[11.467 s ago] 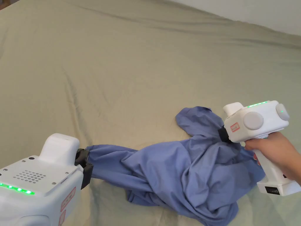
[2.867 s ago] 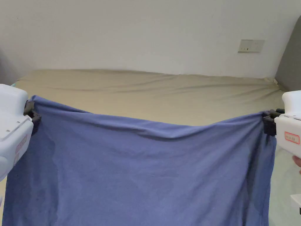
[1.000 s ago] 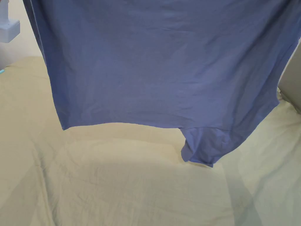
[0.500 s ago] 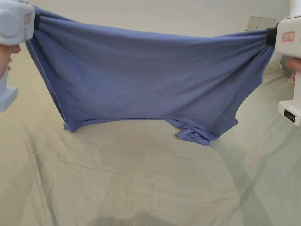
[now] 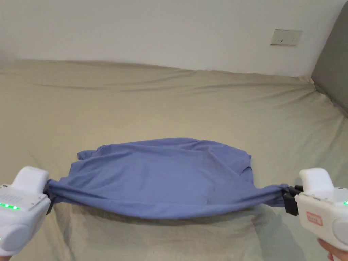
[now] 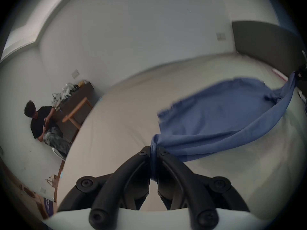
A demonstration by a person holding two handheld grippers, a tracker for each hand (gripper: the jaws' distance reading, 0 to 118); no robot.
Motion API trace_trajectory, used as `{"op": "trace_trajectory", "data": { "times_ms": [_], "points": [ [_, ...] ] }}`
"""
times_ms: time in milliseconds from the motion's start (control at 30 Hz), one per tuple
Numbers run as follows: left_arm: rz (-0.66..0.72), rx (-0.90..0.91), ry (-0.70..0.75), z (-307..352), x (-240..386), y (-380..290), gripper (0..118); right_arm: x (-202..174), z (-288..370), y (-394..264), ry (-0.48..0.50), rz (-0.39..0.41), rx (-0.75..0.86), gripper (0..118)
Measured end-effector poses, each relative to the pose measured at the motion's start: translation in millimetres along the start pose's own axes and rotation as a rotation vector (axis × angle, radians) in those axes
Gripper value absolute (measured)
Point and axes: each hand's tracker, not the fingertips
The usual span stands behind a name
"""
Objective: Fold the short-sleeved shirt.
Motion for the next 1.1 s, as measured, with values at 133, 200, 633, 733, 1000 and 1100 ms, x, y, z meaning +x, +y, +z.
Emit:
{"op": "trace_trajectory", "data": {
  "times_ms": [133, 200, 633, 733, 1000, 1100],
  "points": [
    [-0.044, -0.144, -0.046, 12, 17, -75, 5, -26, 12, -77, 0.012, 0.004, -0.128, 5],
    [-0.016, -0.187, -0.068, 20, 19, -103, 5, -37, 19, -104, 0.014, -0.027, -0.163, 5],
    [-0.100, -0.279, -0.141, 84, 20, -152, 5, -12, 97, -146, 0.082, -0.049, -0.363, 5],
    [-0.145, -0.308, -0.151, 90, 27, -165, 5, -7, 101, -149, 0.103, -0.082, -0.409, 5],
    [-0.164, -0.405, -0.202, 77, 34, -185, 5, -23, 53, -188, 0.101, -0.056, -0.586, 5],
    [-0.170, -0.422, -0.208, 72, 36, -185, 5, -29, 39, -195, 0.080, -0.049, -0.602, 6]
  ]
}}
